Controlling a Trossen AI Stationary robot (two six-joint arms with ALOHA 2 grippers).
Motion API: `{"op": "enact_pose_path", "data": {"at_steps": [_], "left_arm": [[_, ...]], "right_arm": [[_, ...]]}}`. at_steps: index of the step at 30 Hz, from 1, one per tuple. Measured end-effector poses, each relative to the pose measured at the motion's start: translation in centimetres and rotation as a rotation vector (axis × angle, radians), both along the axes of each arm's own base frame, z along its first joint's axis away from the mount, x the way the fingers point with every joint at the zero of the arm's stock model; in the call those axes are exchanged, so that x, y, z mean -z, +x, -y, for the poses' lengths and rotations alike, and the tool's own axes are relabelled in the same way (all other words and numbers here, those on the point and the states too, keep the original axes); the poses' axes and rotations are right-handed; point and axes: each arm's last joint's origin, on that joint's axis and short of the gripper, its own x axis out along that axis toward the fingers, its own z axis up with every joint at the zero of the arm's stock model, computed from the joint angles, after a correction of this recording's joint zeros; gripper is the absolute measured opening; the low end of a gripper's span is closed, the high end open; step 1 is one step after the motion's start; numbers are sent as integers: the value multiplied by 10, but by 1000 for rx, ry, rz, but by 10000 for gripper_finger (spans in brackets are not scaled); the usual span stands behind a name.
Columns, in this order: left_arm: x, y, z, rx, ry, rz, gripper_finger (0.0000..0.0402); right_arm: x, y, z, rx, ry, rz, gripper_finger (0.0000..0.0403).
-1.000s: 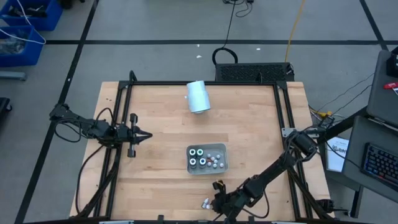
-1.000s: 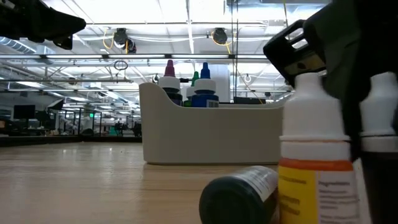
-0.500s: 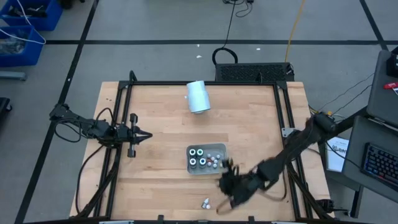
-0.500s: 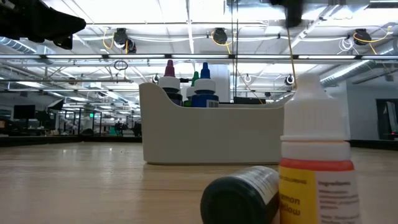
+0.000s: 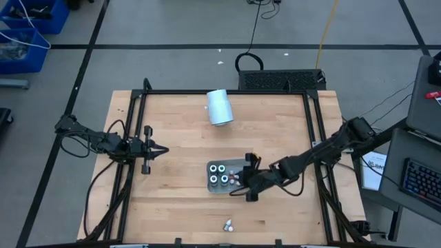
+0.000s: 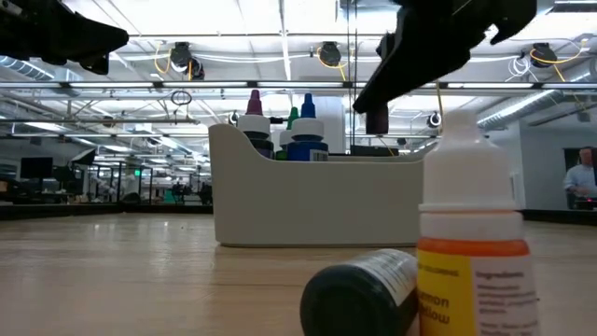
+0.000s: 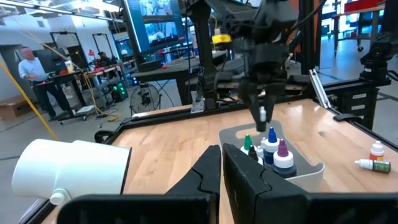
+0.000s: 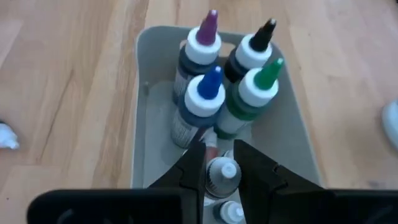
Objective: Pick & Place food coloring
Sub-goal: Put the small violet food coloring into the gray bin
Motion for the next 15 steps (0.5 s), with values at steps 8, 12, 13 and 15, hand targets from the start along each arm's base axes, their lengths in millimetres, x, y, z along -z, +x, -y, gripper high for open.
{"op": "enact_pose_path", "data": {"at_steps": [8, 12, 13, 15], "left_arm": [[0, 0, 0, 0, -6, 0, 26], [0, 0, 0, 0, -5, 1, 26], [0, 0, 0, 0, -6, 1, 26], [0, 0, 0, 0, -6, 1, 26]], "right_arm": [[12, -4, 4, 33, 33, -4, 54], [14, -7, -4, 30, 63, -2, 54], [16, -7, -6, 34, 62, -1, 54], [21, -9, -8, 31, 58, -10, 54]]}}
